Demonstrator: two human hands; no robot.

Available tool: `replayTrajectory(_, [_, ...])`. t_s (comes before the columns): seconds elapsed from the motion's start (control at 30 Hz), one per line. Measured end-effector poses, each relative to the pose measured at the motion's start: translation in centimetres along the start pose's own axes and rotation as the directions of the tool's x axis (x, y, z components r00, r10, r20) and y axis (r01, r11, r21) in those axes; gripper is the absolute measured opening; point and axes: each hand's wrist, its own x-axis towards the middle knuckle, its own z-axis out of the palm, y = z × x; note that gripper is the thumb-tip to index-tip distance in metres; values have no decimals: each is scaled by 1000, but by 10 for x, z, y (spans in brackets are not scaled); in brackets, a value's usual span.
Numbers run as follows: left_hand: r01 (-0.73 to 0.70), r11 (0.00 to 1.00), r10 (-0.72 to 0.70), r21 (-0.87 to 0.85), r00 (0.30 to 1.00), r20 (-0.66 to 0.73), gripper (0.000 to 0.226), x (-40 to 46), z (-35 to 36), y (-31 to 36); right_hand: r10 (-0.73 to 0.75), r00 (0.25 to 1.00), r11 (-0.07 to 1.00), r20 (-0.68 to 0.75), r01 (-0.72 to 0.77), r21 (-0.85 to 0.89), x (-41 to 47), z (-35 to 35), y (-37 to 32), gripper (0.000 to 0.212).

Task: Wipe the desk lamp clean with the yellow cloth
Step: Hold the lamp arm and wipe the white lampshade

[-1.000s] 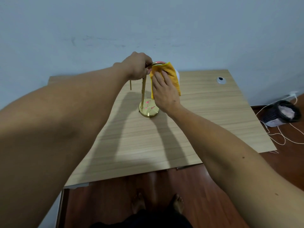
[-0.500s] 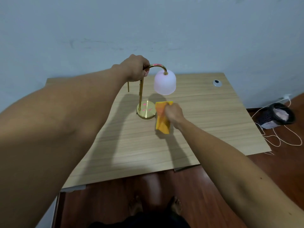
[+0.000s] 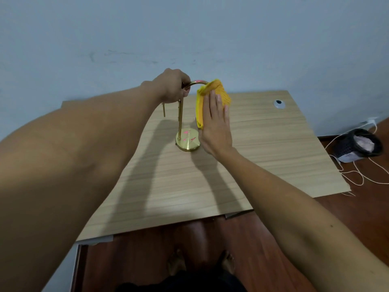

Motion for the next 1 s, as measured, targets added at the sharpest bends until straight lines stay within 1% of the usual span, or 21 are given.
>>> replayTrajectory(0.07, [-6,1000,6,-1,1000,-9,9,1,1,-2,-114,993,967,26,117,-228,-12,10,7,70])
replayTrajectory(0.13, [-7,1000,6,-6,1000,-15,8,2,2,-2,-260,965,905,47,260,-338,-9,7,12,61])
replayTrajectory(0.2, [-10,1000,10,-6,1000,-13,11,3,2,-1,-337,934,840,119,356,-410,11,-3,9,58])
replayTrajectory(0.27, [-17,1000,17,6,1000,-12,13,4,2,0,-325,919,787,225,394,-474,34,-10,0,58])
replayTrajectory(0.33, [-18,1000,18,10,1000,-14,13,5,2,-1,-279,904,745,325,417,-520,50,-12,-10,57])
replayTrajectory(0.43, [-28,999,28,23,1000,-12,9,6,3,-1,-235,891,695,387,433,-574,52,-10,-14,56])
replayTrajectory(0.5, [-35,999,35,31,999,-10,4,5,2,0,-259,874,645,412,474,-599,43,-7,-9,57])
replayTrajectory(0.57, [-31,999,32,28,999,-6,7,5,0,1,-300,839,592,454,537,-601,33,1,-4,57])
replayTrajectory(0.6, [-25,999,25,23,1000,-3,8,5,0,1,-310,821,592,479,561,-579,28,5,-2,57])
replayTrajectory(0.63, [-16,1000,16,18,1000,2,9,5,-1,1,-302,810,628,502,566,-535,22,10,-2,55])
replayTrajectory(0.67, [-5,1000,5,12,1000,8,10,4,-1,1,-286,810,699,512,542,-467,15,15,-2,52])
replayTrajectory(0.7, [6,1000,-6,4,1000,12,11,4,-1,0,-267,818,775,510,497,-392,8,17,-4,48])
replayTrajectory(0.73, [15,1000,-15,-5,1000,16,12,4,-1,-1,-229,834,857,502,417,-303,1,20,-6,43])
replayTrajectory(0.77, [21,1000,-21,-12,1000,18,12,4,-1,-1,-159,854,935,495,291,-202,-5,18,-9,38])
replayTrajectory(0.8, [24,1000,-23,-17,1000,19,11,4,-1,-2,-53,864,991,501,108,-81,-8,15,-9,34])
replayTrajectory(0.83, [26,999,-26,-19,999,22,11,3,-1,-1,87,843,989,531,-138,57,-9,9,-8,31])
replayTrajectory(0.87, [27,999,-27,-20,999,25,10,3,-2,0,226,780,896,584,-401,189,-8,4,-4,27])
replayTrajectory(0.9, [27,1000,-26,-17,999,25,10,2,-2,1,330,702,729,631,-614,302,-5,0,2,23])
replayTrajectory(0.93, [25,1000,-24,-14,999,24,10,1,-3,2,410,612,517,676,-767,380,-1,-6,8,19])
replayTrajectory(0.97, [23,1000,-23,-13,999,24,11,1,-2,2,463,511,304,724,-859,412,1,-12,14,19])
replayTrajectory(1.0, [24,1000,-24,-12,999,22,11,0,-2,3,495,437,146,751,-894,424,2,-20,21,20])
